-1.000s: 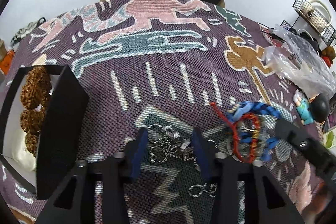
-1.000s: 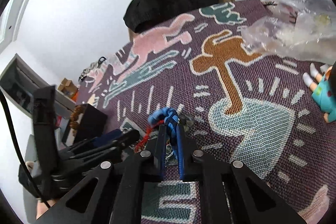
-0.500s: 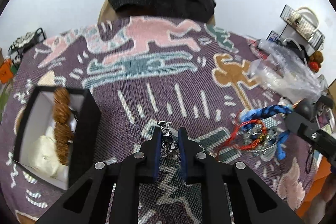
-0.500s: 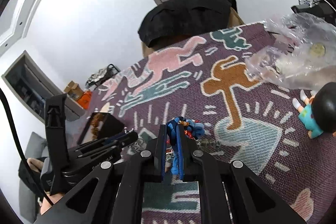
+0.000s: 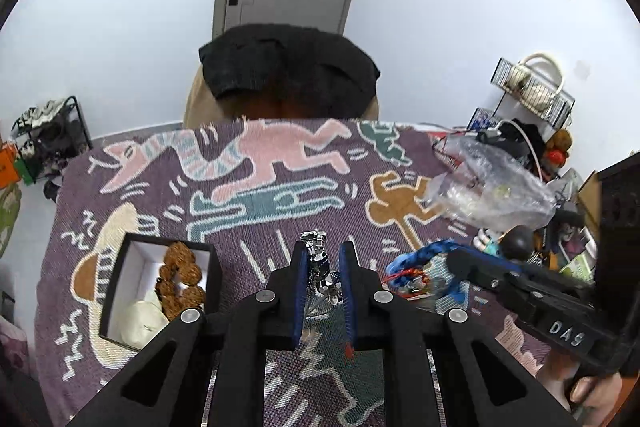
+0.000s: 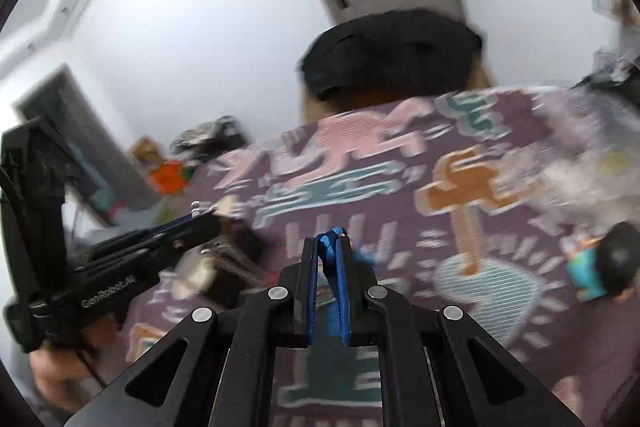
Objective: Organize jewelry
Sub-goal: 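Carry the keychain into the box with the left gripper while the right drops the blue bracelet in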
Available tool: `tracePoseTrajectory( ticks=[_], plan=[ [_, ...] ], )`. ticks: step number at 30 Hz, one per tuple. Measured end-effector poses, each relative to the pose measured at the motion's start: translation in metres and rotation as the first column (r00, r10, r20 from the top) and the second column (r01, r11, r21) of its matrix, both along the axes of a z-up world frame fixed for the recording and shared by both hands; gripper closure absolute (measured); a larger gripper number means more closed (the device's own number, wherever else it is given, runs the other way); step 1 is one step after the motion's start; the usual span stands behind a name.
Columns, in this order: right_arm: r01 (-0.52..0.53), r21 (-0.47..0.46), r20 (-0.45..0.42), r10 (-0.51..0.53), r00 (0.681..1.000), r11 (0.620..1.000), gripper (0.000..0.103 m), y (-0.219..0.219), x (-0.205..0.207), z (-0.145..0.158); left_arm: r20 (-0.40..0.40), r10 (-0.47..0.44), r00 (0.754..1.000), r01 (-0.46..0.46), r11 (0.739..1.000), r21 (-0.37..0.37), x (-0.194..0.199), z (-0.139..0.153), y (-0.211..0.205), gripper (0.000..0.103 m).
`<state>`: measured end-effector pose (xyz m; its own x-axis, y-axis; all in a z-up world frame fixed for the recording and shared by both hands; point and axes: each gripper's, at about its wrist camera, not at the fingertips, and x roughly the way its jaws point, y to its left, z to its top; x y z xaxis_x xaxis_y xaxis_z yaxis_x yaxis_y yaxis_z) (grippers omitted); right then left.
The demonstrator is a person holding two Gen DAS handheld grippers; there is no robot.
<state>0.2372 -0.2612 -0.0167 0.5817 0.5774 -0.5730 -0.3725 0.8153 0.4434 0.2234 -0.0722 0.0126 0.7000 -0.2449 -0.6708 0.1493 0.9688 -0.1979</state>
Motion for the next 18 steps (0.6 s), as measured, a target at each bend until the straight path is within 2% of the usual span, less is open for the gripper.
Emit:
tracePoseTrajectory(
  ticks=[1,3,4,6,7,18],
  plan=[
    [0.009,0.060,-0.007,-0.009,1.000,0.998,0.093,-0.004,0.001,0.000,0.006,0.001,1.000,-0.001,1.000,-0.005,-0.002,0.003,0.002,0.087],
    [0.023,-0.035,0.021,-0.023,1.000,0.999,0.093,0.008,0.001,0.001,0.008,0.006,1.000,-0.006,1.000,-0.012,-0.002,0.005,0.006,0.087],
    [-0.025,-0.071,0.016,0.026,1.000,0.997,0.093,0.021,0.000,-0.001,0.010,0.008,1.000,-0.008,1.000,-0.012,-0.002,0.006,0.007,0.087],
    [-0.025,-0.079,0.022,0.026,0.999,0.997,0.094,0.027,-0.004,0.000,0.015,0.013,1.000,-0.013,1.000,-0.016,-0.003,0.009,0.012,0.088],
    [-0.003,-0.068,0.026,0.005,1.000,0.998,0.094,0.026,-0.004,0.000,0.015,0.015,1.000,-0.015,1.000,-0.018,-0.003,0.009,0.013,0.093],
    [-0.007,-0.034,0.008,0.008,1.000,0.999,0.093,0.029,-0.003,-0.004,-0.006,-0.019,1.000,0.019,0.999,-0.051,-0.010,0.005,0.018,0.093]
  ],
)
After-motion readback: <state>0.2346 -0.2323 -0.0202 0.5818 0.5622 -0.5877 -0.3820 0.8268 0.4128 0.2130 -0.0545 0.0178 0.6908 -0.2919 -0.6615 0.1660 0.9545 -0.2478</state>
